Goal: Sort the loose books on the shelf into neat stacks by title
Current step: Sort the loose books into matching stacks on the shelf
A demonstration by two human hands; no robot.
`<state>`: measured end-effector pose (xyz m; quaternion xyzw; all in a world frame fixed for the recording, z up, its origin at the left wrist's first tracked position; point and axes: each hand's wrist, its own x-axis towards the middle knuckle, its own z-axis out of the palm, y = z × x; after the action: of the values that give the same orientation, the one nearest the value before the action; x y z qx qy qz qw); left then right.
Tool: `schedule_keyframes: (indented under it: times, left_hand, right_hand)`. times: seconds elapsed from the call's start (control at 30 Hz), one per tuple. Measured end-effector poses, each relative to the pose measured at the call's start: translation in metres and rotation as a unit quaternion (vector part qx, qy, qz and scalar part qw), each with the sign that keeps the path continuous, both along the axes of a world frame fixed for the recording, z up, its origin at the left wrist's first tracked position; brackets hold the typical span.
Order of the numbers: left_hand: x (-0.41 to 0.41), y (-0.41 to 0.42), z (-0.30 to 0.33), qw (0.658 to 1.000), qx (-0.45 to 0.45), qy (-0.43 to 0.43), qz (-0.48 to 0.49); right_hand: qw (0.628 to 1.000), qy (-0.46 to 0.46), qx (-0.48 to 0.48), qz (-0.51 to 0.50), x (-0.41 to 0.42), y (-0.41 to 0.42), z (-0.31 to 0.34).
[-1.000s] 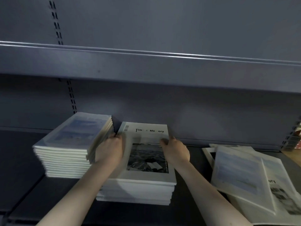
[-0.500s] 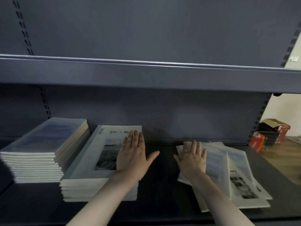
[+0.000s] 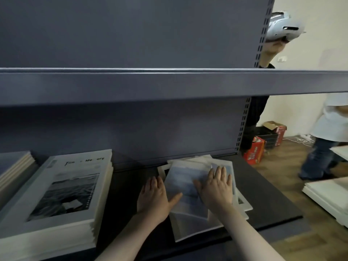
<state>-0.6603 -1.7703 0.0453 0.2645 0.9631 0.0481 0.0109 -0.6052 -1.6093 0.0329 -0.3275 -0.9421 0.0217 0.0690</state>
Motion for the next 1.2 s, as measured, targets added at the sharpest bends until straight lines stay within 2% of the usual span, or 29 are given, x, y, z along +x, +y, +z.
schedule_keyframes:
  times: [0.17, 0.37, 0.4, 0.6, 0.77, 1.03, 1.2]
  left_hand:
    - [0.007, 0.017, -0.002, 0.999, 0.016, -0.017, 0.03]
    - [-0.007, 0.013, 0.002, 0.979, 0.141, -0.125, 0.084]
    - [-0.008, 0.012, 0.002, 0.975, 0.162, -0.129, 0.087]
    - [-0.007, 0.012, 0.005, 0.957, 0.251, -0.115, 0.09]
    - [-0.007, 0.009, 0.004, 0.944, 0.301, -0.119, 0.067]
    - [-0.013, -0.002, 0.004, 0.911, 0.387, -0.125, 0.061]
    - [-0.018, -0.017, 0.012, 0.888, 0.441, -0.12, 0.057]
  right_hand:
    - [1.0, 0.008, -0.02, -0.008, 0.002, 0.003, -0.004]
    - [0.998, 0.042, -0.051, 0.012, -0.005, 0.008, -0.02]
    - [0.997, 0.031, -0.065, 0.028, -0.005, 0.01, -0.022]
    - [0.994, 0.092, -0.039, 0.039, -0.007, 0.016, -0.034]
    - [0.994, 0.087, -0.036, 0.052, -0.007, 0.014, -0.021]
    - [0.984, 0.116, -0.121, 0.064, -0.009, 0.007, -0.004]
    - [0.948, 0.195, -0.239, 0.078, -0.018, -0.01, 0.009]
